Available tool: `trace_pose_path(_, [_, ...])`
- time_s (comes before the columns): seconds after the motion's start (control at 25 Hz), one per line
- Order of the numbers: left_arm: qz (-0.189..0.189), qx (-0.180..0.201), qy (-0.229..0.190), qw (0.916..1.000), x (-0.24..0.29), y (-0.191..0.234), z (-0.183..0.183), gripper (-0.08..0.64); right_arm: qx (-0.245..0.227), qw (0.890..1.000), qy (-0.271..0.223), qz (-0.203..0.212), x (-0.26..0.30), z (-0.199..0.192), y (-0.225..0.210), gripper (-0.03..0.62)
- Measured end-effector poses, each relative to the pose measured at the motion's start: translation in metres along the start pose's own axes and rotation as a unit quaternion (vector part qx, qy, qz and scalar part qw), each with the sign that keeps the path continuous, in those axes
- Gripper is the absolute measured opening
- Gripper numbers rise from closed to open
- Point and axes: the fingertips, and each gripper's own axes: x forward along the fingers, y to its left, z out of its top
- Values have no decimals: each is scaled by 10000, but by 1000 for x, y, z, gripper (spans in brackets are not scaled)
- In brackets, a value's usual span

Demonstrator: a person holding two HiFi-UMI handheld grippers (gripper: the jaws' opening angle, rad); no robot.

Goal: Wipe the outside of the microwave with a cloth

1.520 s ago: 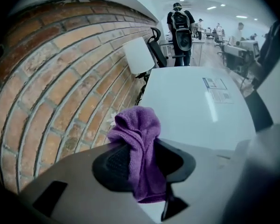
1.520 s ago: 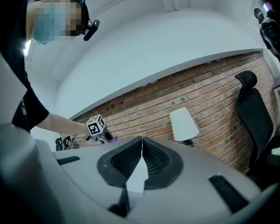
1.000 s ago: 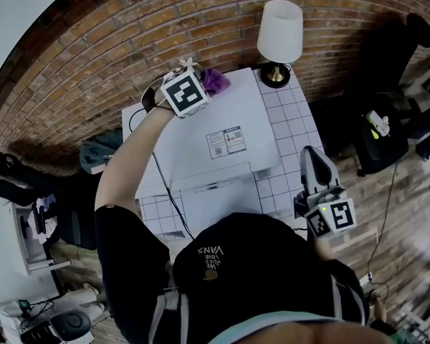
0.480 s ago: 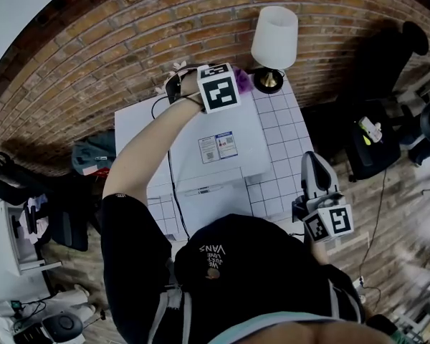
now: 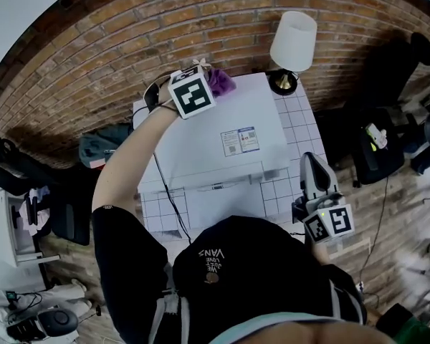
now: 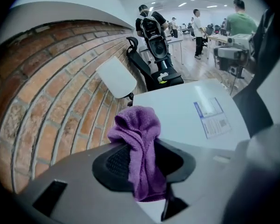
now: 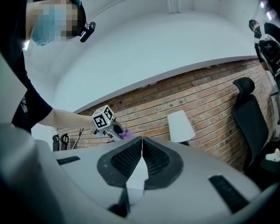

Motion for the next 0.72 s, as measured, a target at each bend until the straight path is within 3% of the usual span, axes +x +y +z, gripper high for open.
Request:
trace_pose_path(0.44, [302,-976,523,9934,-90,-49,-189,140,-6,9955,234,923,25,-27,115,3])
trace_pose_path(0.72, [266,-1234,788,9889,-117,-83,-254,140,43,9935,275,1102,22,-41,157,3])
